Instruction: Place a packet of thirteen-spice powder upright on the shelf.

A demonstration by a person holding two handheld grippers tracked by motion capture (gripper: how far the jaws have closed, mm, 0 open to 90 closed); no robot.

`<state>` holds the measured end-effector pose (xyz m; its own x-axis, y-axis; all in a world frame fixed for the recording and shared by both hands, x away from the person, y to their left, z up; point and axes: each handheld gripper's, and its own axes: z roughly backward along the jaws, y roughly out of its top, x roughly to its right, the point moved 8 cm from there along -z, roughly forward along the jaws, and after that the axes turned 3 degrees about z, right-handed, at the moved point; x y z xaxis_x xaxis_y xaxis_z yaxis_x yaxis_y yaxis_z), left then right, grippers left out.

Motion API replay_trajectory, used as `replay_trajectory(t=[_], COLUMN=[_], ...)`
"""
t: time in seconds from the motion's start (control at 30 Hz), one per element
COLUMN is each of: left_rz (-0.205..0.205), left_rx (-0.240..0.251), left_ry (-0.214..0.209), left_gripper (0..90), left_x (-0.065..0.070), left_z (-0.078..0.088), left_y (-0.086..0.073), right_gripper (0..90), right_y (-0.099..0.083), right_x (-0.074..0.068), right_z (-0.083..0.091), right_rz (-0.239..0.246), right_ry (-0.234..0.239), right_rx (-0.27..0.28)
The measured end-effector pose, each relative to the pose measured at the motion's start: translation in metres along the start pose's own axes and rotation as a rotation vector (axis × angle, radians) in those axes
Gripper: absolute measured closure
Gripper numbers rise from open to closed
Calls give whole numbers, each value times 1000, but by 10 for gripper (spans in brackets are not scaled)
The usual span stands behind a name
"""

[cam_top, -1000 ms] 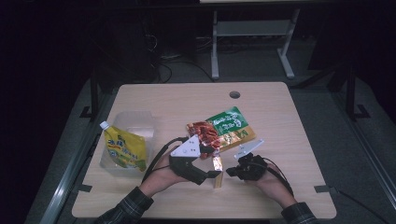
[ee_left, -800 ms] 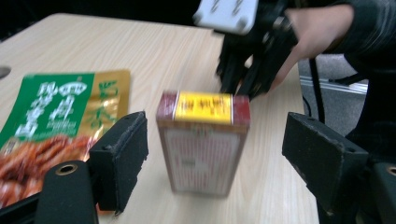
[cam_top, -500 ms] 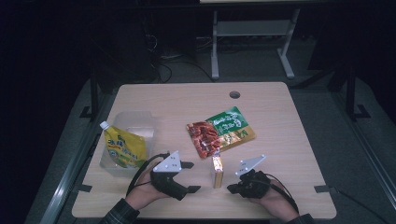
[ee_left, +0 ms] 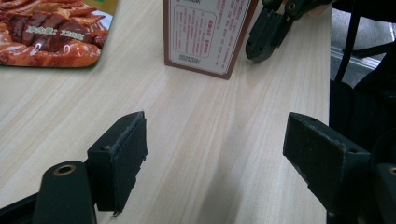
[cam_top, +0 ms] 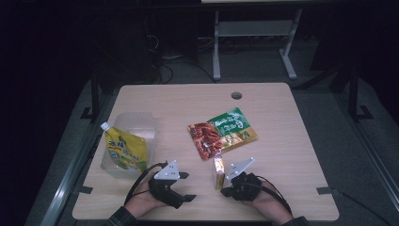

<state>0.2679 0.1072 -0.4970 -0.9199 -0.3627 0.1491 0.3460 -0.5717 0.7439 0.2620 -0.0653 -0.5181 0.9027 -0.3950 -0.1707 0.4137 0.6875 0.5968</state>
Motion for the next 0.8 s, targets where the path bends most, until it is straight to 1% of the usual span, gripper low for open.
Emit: replay_trajectory(t=[0.17,0.2,0.27,0.43,0.5,0.57,0.67,0.7,0.77,0.8], left_rz=[4,6,8,13,13,14,15,16,20,20], left_rx=[0,1,2,-6,-7,-5,-9,-10,-11,-12], left_ry=[5,5,6,7,10,12,12,13,13,14], left_gripper=[212,212,212,212,212,212,212,212,212,212], left_x=[-2,-2,-2,-3,-3,-4,-4,-4,-4,-4], left_z=[0,0,0,0,0,1,0,0,0,0], left_y=[0,0,0,-1,-1,-1,-1,-2,-2,-2], right_gripper=[899,899,899,899,899,899,900,899,899,900], right_y=[1,2,2,2,3,3,5,4,6,6], right_x=[4,4,6,8,9,12,16,19,22,25], right_z=[0,0,0,1,1,2,3,3,4,5], right_rz=[6,-9,-1,-5,-18,-12,-25,-15,-26,-23], right_ry=[-10,-10,-17,-19,-22,-33,-37,-48,-56,-64], right_rx=[0,4,2,2,6,6,9,7,10,12])
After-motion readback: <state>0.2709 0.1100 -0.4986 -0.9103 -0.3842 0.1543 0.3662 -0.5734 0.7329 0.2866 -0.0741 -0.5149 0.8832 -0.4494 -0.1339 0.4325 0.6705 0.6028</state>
